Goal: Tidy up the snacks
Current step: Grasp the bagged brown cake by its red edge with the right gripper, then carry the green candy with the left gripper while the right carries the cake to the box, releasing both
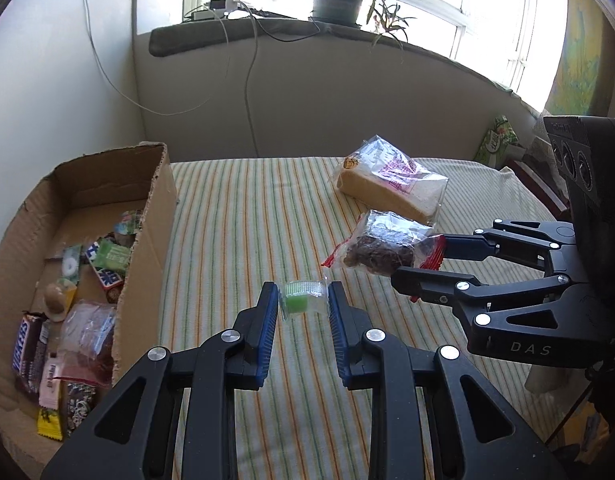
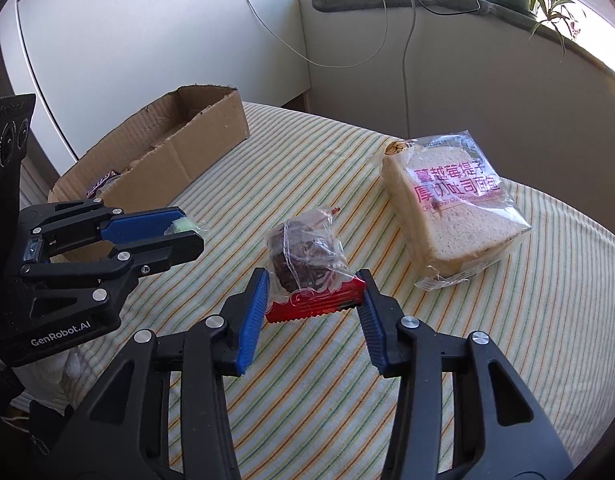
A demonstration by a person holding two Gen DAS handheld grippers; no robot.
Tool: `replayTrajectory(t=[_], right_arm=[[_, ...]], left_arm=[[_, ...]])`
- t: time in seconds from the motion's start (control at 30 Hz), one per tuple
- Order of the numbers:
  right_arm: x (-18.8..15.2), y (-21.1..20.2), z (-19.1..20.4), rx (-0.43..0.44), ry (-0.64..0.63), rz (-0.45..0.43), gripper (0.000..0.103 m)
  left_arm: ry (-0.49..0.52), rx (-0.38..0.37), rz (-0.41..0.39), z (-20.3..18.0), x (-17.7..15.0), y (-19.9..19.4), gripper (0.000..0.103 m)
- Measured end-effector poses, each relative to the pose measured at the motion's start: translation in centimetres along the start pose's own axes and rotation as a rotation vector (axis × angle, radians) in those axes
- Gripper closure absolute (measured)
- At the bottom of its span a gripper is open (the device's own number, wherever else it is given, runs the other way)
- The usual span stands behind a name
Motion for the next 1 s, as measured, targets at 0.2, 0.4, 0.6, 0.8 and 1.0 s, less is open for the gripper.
replayTrajectory(t=[0.2,0.4,0.6,0.8,1.0], right_arm=[[1.2,-1.9,0.9,0.002,-0.006,-0.047,0.057],[3.6,-2.7,2.9,0.021,-0.026,-0.092,0.057],[6.3,-2.4,5.6,0.049,-0.053,-0.124,0.057],[8.8,-0.8,8.6,0.075,-0.089,-0.129,0.057],[10.8,1.8,11.3,0.093,-0.122,-0.112,0.057]], left_arm=[[-0.022,0.024,-0.047,1.7,0.2,-2.5,0.079],[-0.044,0.071,-0.077,4.4,0.5,-4.3,0.079],[-0.084,0.123,-0.098,7.6,0.4,-5.5,0.079],[-0.119,0.159,-0.094,10.2,-0.4,-6.1,0.079],[-0.143,0.176,-0.088,11.7,-1.3,-6.4,0.079]])
Point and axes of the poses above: each gripper's, at about its wrist camera, not at the fingertips, and y roughly the way its jaws point, z to its left, x to its top, the point moved 6 cm from there along y, roughly the way its jaws point, and after that the axes turned 6 degrees about y, right-handed, at the moved point
